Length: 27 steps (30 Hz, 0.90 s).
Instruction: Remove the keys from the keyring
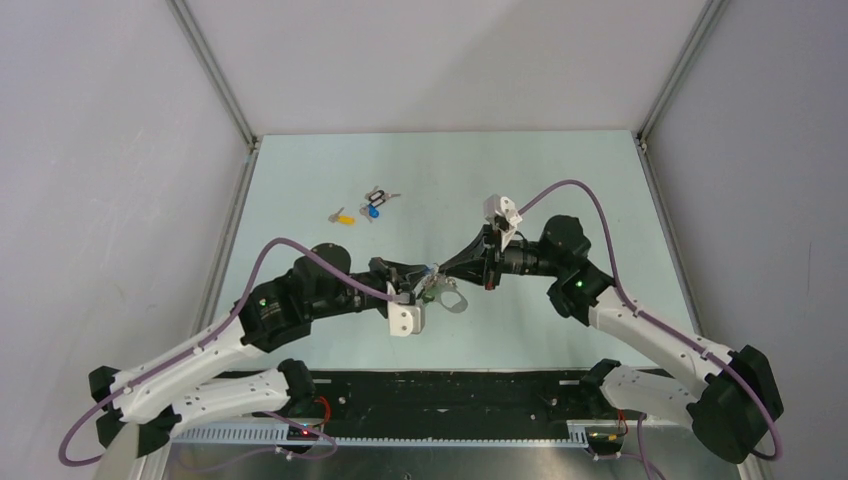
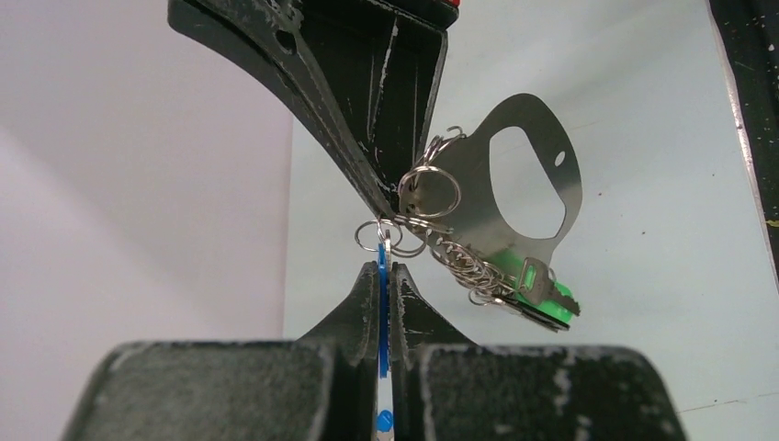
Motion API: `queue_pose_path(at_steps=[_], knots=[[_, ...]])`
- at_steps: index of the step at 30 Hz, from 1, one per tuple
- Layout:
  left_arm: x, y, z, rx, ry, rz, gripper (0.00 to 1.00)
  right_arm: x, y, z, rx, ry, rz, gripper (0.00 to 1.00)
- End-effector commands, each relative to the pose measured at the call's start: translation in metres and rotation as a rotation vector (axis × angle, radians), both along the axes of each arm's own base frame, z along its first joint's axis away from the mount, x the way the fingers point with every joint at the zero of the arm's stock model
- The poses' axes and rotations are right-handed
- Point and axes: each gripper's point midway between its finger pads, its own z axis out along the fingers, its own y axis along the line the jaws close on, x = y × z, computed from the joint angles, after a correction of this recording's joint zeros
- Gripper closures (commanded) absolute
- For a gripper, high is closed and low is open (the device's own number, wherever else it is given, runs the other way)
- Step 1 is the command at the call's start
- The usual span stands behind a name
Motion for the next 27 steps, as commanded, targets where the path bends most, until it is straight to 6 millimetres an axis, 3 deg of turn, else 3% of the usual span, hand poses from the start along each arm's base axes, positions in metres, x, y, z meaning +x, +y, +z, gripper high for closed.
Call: queue_pose_path(at_steps=[1,11,17,22,27], knots=[[-0.003,0.001,0.004,-0.040,0.003,-0.004,1.00,0.004,-0.004,0.046,0.185,-0.007,-0.080,1.00],[-0.003,0.006,-0.007,-0.031,0.016,0.014,1.00,0.020,-0.017,0.049,0.256,0.028,-0.231,1.00],[-0.001,0.010,-0.007,-0.032,0.007,0.037,1.00,0.016,-0.014,0.044,0.253,0.033,-0.197,1.00],[0.003,0.012,0.008,-0.051,-0.026,0.056,1.00,0.008,-0.009,0.024,0.179,0.027,-0.137,0.76],[0.000,0.012,0.019,-0.068,-0.051,0.029,1.00,0.004,-0.012,0.018,0.134,-0.098,-0.123,0.74]])
